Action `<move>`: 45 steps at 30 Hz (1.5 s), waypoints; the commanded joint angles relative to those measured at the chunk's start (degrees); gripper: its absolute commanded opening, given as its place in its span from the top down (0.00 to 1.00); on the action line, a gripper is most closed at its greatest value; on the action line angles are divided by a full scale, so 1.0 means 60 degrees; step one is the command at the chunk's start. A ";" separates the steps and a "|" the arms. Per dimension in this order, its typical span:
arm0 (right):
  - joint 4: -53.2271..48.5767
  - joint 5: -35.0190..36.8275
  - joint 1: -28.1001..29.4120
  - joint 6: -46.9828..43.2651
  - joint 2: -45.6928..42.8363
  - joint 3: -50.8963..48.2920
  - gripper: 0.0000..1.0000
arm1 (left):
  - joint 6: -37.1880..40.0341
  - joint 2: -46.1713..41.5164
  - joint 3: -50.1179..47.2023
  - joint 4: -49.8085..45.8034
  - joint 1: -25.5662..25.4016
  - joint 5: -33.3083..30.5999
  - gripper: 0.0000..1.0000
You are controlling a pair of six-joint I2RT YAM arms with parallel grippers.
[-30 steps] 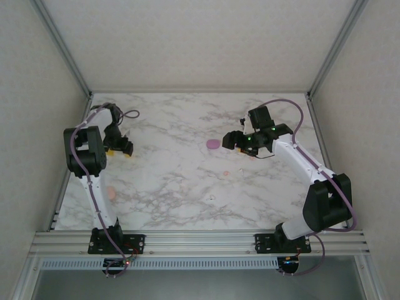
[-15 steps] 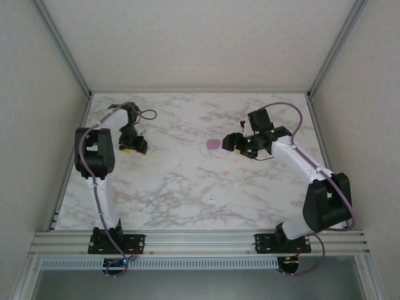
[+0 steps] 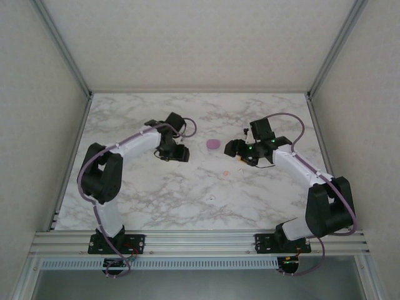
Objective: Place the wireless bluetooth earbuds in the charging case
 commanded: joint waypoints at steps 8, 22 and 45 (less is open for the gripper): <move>0.1563 -0.1629 -0.0382 0.0738 0.0081 -0.0450 0.33 | -0.0866 -0.0666 -0.0962 0.1898 -0.1460 -0.0053 0.45; 0.0953 -0.0968 -0.0386 0.0556 0.0351 -0.0497 0.35 | -0.4152 0.0402 -0.0559 0.0792 -0.2151 -0.0972 0.45; 0.1376 -0.0138 -0.0342 -0.1793 0.0412 -0.0294 0.34 | -0.4255 -0.0669 -0.0251 0.0464 -0.2320 -0.2060 0.10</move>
